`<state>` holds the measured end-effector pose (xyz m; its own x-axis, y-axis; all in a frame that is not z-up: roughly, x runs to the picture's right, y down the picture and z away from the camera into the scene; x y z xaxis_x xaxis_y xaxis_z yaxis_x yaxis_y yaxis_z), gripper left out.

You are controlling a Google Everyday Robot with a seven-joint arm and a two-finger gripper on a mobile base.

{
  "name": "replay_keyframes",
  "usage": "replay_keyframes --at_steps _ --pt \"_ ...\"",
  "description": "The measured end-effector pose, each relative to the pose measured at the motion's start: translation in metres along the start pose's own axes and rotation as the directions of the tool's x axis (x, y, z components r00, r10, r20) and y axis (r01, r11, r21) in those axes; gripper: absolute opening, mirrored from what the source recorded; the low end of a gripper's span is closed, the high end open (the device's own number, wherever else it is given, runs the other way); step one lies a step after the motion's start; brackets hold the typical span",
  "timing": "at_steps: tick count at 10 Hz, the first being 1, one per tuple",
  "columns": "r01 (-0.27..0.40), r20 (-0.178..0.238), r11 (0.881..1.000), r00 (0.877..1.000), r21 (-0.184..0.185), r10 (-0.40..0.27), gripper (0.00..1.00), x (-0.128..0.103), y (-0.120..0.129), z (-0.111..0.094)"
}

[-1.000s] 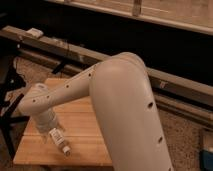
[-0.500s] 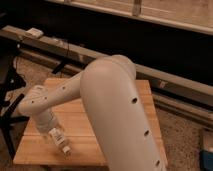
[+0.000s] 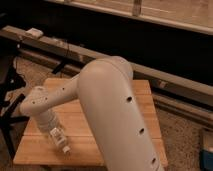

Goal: Place the bottle in the ceramic bowl

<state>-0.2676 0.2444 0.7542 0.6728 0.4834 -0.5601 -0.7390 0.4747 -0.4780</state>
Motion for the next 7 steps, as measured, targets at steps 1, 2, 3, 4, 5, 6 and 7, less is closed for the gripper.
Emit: replay_keyframes --at_steps 1,2,3,4,5,6,7 --pt "-0.001 0.0 1.0 1.0 0.001 0.001 0.65 -0.001 -0.002 0.002" --pt "-0.003 -0.002 1.0 1.0 0.002 0.003 0.65 -0.002 -0.004 0.005" --pt "-0.004 -0.004 1.0 1.0 0.004 0.004 0.65 -0.003 -0.005 0.007" --pt "-0.002 -0.005 1.0 1.0 0.005 0.002 0.65 -0.004 -0.005 0.009" --pt "-0.001 -0.009 1.0 1.0 0.008 0.001 0.65 -0.004 -0.005 0.011" --pt "0.0 -0.014 1.0 1.0 0.012 0.0 0.65 -0.004 -0.005 0.012" --pt "0.0 -0.02 1.0 1.0 0.017 0.001 0.65 -0.004 -0.006 0.013"
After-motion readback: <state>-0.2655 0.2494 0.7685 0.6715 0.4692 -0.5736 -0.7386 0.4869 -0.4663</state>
